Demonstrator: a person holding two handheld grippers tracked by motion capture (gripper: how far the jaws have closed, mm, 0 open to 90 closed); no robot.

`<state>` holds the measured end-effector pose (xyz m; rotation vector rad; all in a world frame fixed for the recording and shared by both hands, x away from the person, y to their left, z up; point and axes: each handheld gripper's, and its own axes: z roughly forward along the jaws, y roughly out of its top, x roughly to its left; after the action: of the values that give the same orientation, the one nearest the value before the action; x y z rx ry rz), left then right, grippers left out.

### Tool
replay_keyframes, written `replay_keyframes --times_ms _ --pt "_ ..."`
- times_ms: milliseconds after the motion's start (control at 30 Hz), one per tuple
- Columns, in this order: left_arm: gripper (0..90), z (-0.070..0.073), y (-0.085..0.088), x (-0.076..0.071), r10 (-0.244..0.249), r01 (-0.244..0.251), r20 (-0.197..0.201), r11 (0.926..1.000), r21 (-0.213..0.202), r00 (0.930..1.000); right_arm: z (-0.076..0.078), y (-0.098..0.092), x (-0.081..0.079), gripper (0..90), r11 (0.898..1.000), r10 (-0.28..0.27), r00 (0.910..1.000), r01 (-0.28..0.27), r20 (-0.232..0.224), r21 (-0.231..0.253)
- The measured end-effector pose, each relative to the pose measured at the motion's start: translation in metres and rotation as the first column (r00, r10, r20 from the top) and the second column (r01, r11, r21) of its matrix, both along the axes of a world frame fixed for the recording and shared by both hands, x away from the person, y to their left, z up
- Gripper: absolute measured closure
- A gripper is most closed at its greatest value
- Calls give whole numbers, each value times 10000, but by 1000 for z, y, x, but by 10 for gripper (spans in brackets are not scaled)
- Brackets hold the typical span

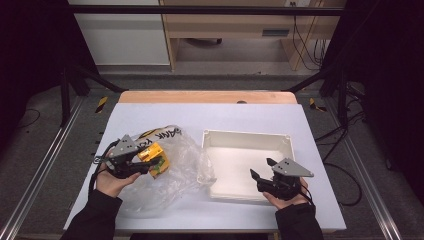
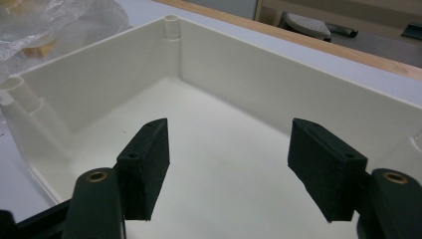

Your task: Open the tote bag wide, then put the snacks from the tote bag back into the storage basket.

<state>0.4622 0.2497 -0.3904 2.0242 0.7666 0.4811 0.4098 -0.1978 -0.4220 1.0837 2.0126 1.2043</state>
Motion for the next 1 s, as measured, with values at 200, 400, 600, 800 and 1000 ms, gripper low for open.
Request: replay_keyframes --times_ms 200,400,600,800,1000 --pt "503 20 5 -8 198 -189 222 9992 -364 9996 1 -1 -1 322 10000 -9 10000 9 52 8" --pt "504 37 11 -17 261 -212 576 9963 -838 9980 2 -3 -1 319 9999 -87 10000 87 47 84" --pt "504 52 12 -26 99 -7 824 9939 -1106 9965 2 -3 -1 318 9999 -99 9999 98 73 101" --pt "505 60 8 -30 -105 216 907 9923 -1220 9958 4 -5 0 313 9998 -148 9998 146 95 144" --pt "505 71 1 -34 -401 523 1040 9917 -1171 9938 7 -7 -1 296 9994 -213 9996 208 193 263"
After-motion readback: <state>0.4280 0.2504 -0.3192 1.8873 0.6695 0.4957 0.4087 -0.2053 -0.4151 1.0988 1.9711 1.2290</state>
